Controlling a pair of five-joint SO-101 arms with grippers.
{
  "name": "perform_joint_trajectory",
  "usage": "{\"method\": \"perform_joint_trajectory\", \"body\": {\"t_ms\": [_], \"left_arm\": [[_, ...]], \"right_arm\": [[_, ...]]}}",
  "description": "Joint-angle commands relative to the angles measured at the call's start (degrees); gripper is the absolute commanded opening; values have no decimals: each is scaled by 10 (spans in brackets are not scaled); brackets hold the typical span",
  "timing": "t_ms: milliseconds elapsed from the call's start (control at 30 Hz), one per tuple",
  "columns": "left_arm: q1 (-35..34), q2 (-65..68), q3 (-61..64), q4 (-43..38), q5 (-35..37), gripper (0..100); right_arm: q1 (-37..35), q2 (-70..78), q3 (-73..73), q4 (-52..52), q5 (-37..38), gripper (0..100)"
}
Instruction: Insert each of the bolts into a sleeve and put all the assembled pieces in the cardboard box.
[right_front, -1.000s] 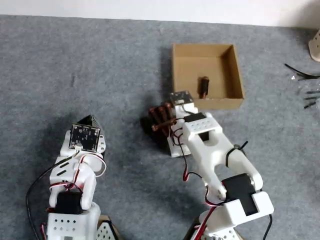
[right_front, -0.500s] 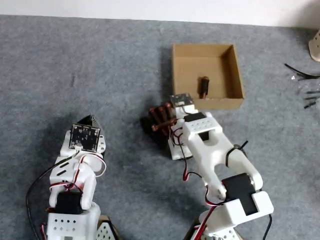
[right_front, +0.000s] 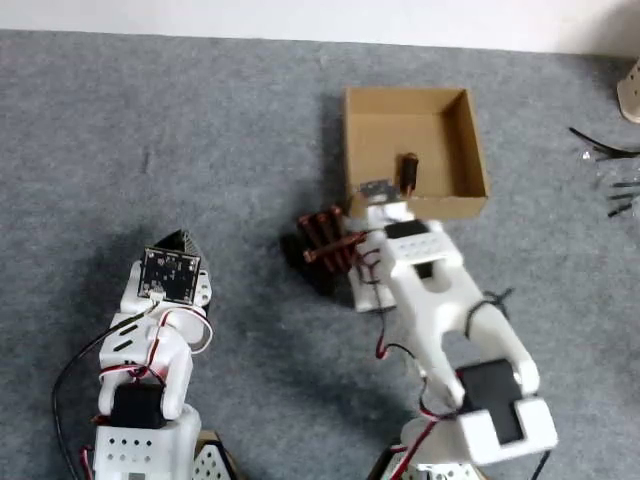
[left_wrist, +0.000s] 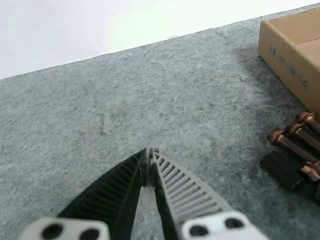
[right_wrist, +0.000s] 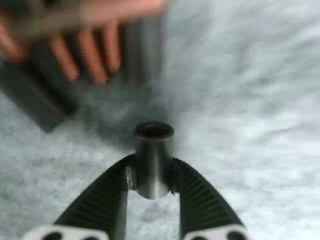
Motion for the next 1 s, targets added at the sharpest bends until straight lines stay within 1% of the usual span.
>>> {"method": "perform_joint_trajectory", "body": {"t_ms": [0,200,400,600,967], "left_arm": [[-3,-7,7,-3,0,34],[-3,-7,7,-3,0,34],[-3,-7,7,-3,0,34],[-3,-7,7,-3,0,34],[-3,-7,7,-3,0,34]], "right_arm": [[50,-55,0,1,6,4],[85,-37,7,-39,33,4],[124,50,2,-59,34,13],[118,121,-47,-40,34,150],[120,195,-129,-38,34,154]]}}
